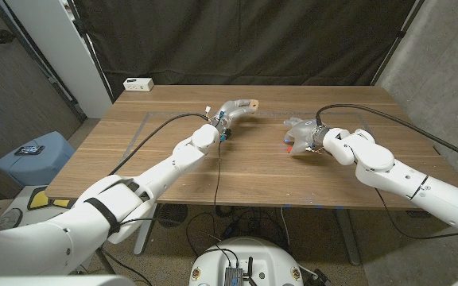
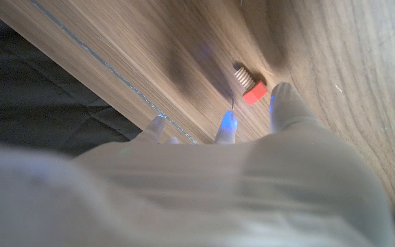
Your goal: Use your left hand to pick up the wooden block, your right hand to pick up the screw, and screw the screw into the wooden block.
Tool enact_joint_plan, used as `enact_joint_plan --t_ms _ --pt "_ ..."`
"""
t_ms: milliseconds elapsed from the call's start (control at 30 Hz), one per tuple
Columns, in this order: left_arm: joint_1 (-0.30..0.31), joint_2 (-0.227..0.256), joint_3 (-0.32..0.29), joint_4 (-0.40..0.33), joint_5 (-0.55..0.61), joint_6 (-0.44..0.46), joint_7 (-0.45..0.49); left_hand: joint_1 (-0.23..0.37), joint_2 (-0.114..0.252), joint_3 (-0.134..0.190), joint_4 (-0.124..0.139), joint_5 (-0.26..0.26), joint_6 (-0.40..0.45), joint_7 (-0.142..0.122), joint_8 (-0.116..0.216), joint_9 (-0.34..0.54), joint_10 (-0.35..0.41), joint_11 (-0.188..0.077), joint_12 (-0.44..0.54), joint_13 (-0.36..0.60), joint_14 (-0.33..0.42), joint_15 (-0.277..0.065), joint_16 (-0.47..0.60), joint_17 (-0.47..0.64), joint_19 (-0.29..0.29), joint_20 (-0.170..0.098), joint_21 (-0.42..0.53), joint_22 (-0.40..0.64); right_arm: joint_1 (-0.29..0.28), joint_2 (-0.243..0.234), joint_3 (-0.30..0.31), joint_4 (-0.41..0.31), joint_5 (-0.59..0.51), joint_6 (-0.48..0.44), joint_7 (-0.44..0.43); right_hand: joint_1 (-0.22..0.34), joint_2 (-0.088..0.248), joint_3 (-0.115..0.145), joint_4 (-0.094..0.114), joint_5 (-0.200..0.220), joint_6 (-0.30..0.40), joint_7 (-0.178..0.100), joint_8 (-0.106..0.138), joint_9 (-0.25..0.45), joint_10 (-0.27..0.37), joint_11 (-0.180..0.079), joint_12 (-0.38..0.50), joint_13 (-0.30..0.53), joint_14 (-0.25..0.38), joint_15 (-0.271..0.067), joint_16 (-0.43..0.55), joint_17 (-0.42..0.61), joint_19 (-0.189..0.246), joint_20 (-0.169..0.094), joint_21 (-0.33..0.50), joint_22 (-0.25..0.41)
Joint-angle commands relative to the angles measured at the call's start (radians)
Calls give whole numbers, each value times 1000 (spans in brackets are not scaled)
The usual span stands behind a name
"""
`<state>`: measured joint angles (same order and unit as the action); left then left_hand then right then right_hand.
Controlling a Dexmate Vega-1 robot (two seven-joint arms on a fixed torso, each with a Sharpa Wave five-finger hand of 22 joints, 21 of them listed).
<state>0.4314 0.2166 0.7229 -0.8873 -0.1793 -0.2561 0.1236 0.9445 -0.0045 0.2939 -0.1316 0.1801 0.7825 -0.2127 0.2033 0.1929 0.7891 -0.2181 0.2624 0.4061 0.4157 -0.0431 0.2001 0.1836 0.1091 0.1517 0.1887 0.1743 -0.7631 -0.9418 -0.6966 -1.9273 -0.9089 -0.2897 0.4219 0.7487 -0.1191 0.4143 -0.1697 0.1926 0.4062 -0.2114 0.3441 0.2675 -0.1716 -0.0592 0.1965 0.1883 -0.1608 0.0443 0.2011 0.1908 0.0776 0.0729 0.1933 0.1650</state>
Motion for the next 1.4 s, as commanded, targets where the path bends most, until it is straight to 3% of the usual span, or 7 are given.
enact_joint_plan --t_ms 33,1400 --pt "11 8 2 -27 0 22 1 2 12 -3 0 6 9 -4 5 3 4 -3 -1 5 4 -61 5 4 -8 6 7 5 -28 -6 3 8 -12 7 -65 17 0 7 -2 6 23 2 13 5 7 -6 10 3 10 -1 8 0 14 -2 7 5" --pt "19 6 4 -41 -4 45 3 1 18 -7 -5 5 18 2 7 2 6 -2 -7 11 4 -56 6 2 -9 5 8 6 -23 7 -6 53 -14 35 -126 55 4 9 6 2 151 15 105 38 92 -9 23 5 57 -18 12 2 65 -21 9 5"
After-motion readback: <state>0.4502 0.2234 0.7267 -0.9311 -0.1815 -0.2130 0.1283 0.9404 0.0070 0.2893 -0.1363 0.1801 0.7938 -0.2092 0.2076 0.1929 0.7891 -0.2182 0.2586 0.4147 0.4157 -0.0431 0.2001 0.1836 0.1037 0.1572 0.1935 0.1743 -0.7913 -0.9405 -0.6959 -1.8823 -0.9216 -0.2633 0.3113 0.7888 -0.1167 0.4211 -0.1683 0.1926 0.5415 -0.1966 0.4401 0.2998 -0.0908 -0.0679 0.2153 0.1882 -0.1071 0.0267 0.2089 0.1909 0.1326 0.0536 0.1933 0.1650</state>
